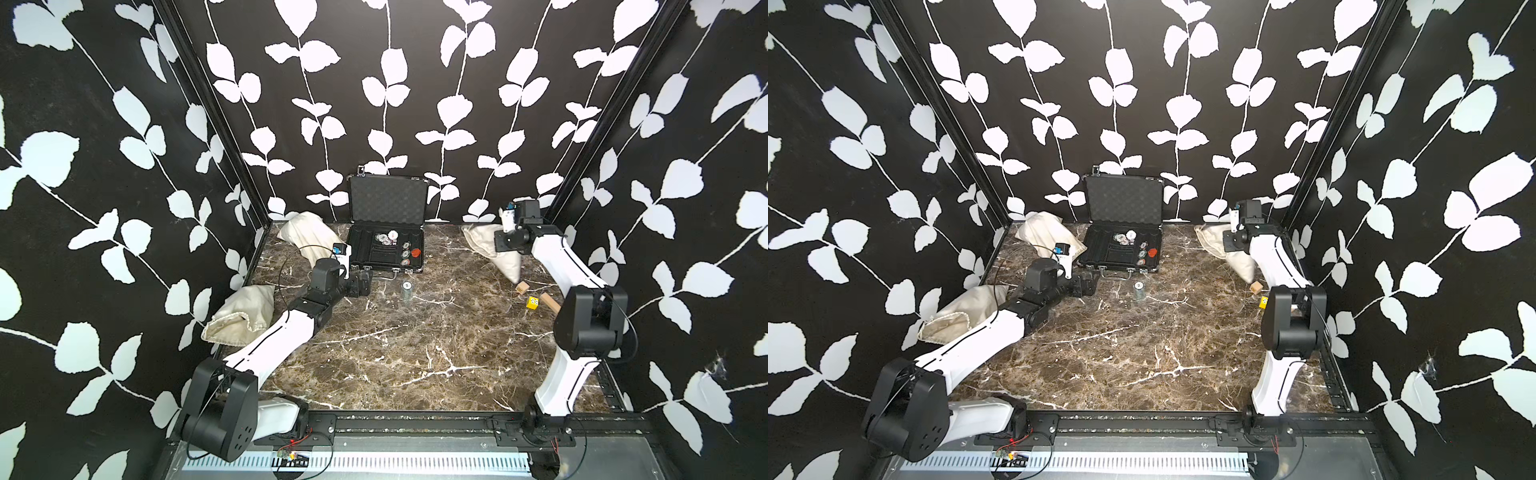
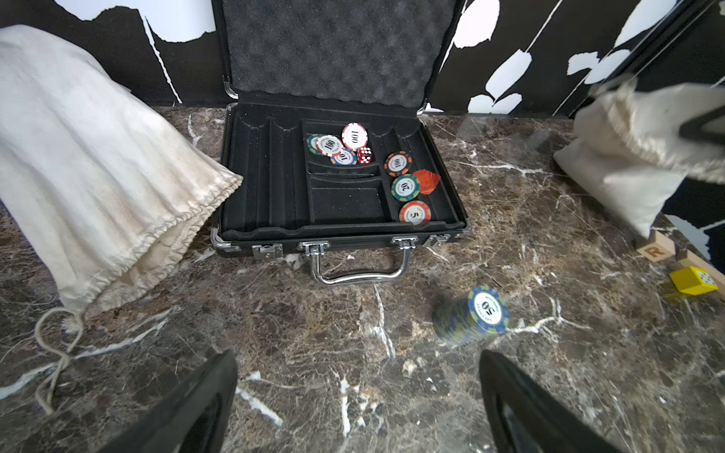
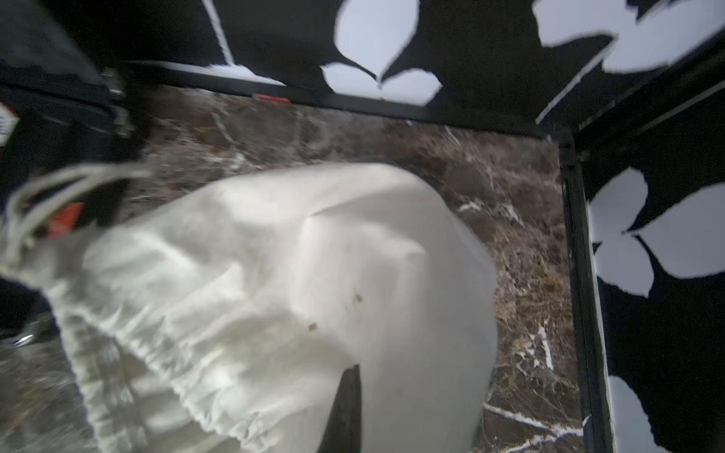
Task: Close the soil bag
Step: Pick up the soil bag at the corner of the board, then place the soil bag at the center of the board.
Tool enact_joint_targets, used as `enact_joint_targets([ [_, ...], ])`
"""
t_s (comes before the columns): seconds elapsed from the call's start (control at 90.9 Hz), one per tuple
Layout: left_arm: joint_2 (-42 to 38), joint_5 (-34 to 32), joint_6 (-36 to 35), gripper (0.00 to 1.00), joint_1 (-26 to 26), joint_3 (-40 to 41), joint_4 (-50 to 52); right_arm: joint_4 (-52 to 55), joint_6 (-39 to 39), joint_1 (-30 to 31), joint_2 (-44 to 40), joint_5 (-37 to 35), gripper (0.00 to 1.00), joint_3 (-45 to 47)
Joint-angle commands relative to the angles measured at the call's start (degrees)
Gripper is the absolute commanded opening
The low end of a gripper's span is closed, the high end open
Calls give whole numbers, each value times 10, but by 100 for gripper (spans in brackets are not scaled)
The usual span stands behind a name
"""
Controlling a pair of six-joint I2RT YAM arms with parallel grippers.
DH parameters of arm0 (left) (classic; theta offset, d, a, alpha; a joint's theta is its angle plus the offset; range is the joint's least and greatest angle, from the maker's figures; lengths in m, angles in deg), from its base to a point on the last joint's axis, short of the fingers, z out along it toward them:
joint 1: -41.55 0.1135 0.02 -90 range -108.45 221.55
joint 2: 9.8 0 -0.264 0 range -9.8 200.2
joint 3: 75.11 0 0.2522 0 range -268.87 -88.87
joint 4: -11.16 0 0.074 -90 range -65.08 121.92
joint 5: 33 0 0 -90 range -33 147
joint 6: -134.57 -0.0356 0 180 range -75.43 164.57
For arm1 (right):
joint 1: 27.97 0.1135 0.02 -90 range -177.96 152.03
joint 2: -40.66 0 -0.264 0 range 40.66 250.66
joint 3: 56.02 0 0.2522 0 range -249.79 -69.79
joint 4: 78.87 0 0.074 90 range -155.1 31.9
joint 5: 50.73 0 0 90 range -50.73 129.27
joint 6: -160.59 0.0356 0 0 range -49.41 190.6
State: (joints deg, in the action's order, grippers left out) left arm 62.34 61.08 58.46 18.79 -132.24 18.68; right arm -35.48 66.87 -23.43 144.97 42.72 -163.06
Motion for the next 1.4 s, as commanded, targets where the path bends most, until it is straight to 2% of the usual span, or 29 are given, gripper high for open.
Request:
enact_joint_targets([
  [0.0, -27, 8, -8, 99, -21, -26, 24, -2, -33, 45, -68, 24, 0, 34],
  [0.154, -31, 23, -2, 99, -62, -28, 44, -61, -5, 103, -153, 45, 0, 167],
  [0.22, -32, 29, 3, 99, -80, -26, 51, -95, 10, 129, -186, 56, 0, 252],
  [0.319, -33, 33, 8, 99, -107, -25, 63, -129, 42, 162, -215, 62, 0, 360],
  [0.44, -25, 45, 22, 98, -137, -23, 69, -145, 96, 194, -236, 66, 0, 446],
  [0.583, -2, 55, 37, 93, -178, -26, 68, -176, 159, 226, -286, 48, 14, 536],
  [0.66, 18, 60, 43, 88, -208, -35, 67, -192, 182, 236, -315, 34, 16, 572],
  [0.891, 58, 42, 66, 77, -270, -55, 75, -293, 238, 260, -340, 48, 19, 630],
  [1.232, 81, 24, 118, 66, -293, 11, 63, -390, 262, 291, -237, 37, 18, 612],
  [1.386, 134, 59, 158, 58, -293, 2, 35, -391, 258, 300, -221, 23, 17, 605],
])
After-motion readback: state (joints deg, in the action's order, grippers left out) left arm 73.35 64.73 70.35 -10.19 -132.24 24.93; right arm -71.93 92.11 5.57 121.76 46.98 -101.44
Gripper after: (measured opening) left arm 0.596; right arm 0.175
